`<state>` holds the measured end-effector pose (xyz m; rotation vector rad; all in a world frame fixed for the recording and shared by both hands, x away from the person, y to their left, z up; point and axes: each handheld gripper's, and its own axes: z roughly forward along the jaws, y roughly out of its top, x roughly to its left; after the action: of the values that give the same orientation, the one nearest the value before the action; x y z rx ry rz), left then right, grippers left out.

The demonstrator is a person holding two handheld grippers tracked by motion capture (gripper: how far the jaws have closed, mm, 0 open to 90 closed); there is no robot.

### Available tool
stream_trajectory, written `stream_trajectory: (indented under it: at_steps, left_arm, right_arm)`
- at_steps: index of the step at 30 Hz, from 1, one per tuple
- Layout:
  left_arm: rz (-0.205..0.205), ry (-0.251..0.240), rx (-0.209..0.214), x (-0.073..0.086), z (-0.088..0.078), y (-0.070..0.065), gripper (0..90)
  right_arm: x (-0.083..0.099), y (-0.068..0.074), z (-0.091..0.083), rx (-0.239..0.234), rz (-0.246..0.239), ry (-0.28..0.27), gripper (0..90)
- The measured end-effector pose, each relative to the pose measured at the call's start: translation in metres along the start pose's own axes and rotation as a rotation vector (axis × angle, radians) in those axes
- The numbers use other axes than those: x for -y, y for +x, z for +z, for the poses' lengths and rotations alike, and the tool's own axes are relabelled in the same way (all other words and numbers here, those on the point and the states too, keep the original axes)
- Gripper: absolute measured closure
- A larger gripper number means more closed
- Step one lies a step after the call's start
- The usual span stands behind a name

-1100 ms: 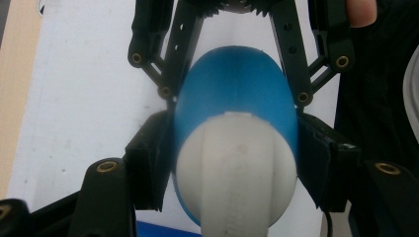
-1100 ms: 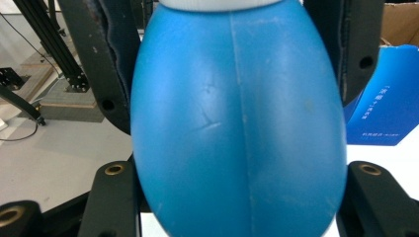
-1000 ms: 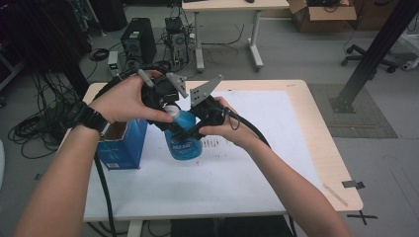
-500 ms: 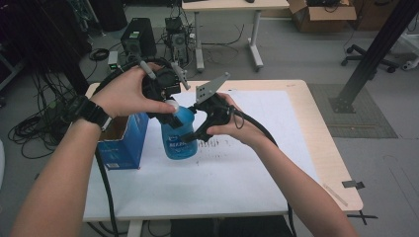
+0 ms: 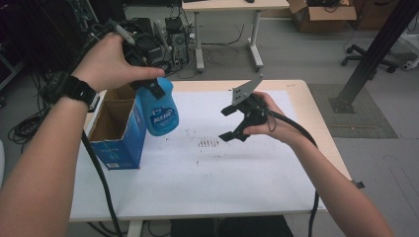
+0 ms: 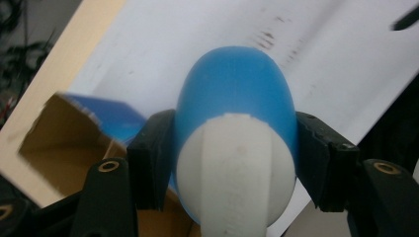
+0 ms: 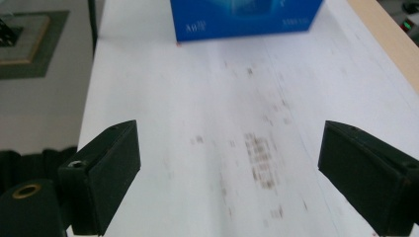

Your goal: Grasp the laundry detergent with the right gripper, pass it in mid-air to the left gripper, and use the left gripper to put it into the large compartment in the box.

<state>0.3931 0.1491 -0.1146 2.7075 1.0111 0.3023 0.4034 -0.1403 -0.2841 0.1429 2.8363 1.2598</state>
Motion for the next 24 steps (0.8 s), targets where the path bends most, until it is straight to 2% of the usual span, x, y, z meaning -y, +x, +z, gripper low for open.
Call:
stream_trajectory:
  at_steps: [1, 3, 4, 5, 6, 12, 17, 18, 20, 21, 24]
  left_arm:
    - [-0.073, -0.003, -0.034, 0.001, -0.007, 0.007, 38.0]
    - [-0.161, -0.008, -0.071, 0.003, -0.013, 0.013, 38.0]
    - [-0.197, -0.008, -0.087, 0.005, -0.015, 0.017, 38.0]
    - [-0.197, -0.008, -0.087, 0.005, -0.015, 0.017, 38.0]
    - [-0.271, -0.013, -0.112, 0.008, -0.020, 0.024, 38.0]
    - [-0.476, -0.016, -0.147, 0.025, -0.030, 0.048, 38.0]
    - [-0.587, -0.003, -0.192, 0.040, -0.035, 0.061, 38.0]
    - [-0.587, -0.003, -0.192, 0.040, -0.035, 0.061, 38.0]
    - [-0.639, 0.001, -0.214, 0.050, -0.037, 0.068, 38.0]
    - [-0.639, 0.001, -0.214, 0.050, -0.037, 0.068, 38.0]
    - [-0.692, 0.005, -0.226, 0.062, -0.035, 0.077, 38.0]
  right_arm:
    - [0.012, -0.002, -0.012, 0.034, 0.003, 0.033, 8.2]
    - [0.023, -0.004, -0.022, 0.055, 0.018, 0.063, 7.2]
    - [0.028, -0.005, -0.027, 0.062, 0.026, 0.077, 7.1]
    - [0.028, -0.005, -0.027, 0.062, 0.026, 0.077, 7.1]
    - [0.041, -0.008, -0.037, 0.083, 0.044, 0.103, 6.8]
    - [0.065, -0.014, -0.059, 0.125, 0.089, 0.139, 6.7]
    - [0.080, -0.017, -0.074, 0.157, 0.123, 0.161, 6.7]
    - [0.080, -0.017, -0.074, 0.157, 0.123, 0.161, 6.7]
    - [0.088, -0.020, -0.082, 0.170, 0.137, 0.167, 6.7]
    - [0.088, -0.020, -0.082, 0.170, 0.137, 0.167, 6.7]
    - [0.096, -0.021, -0.092, 0.187, 0.157, 0.175, 6.7]
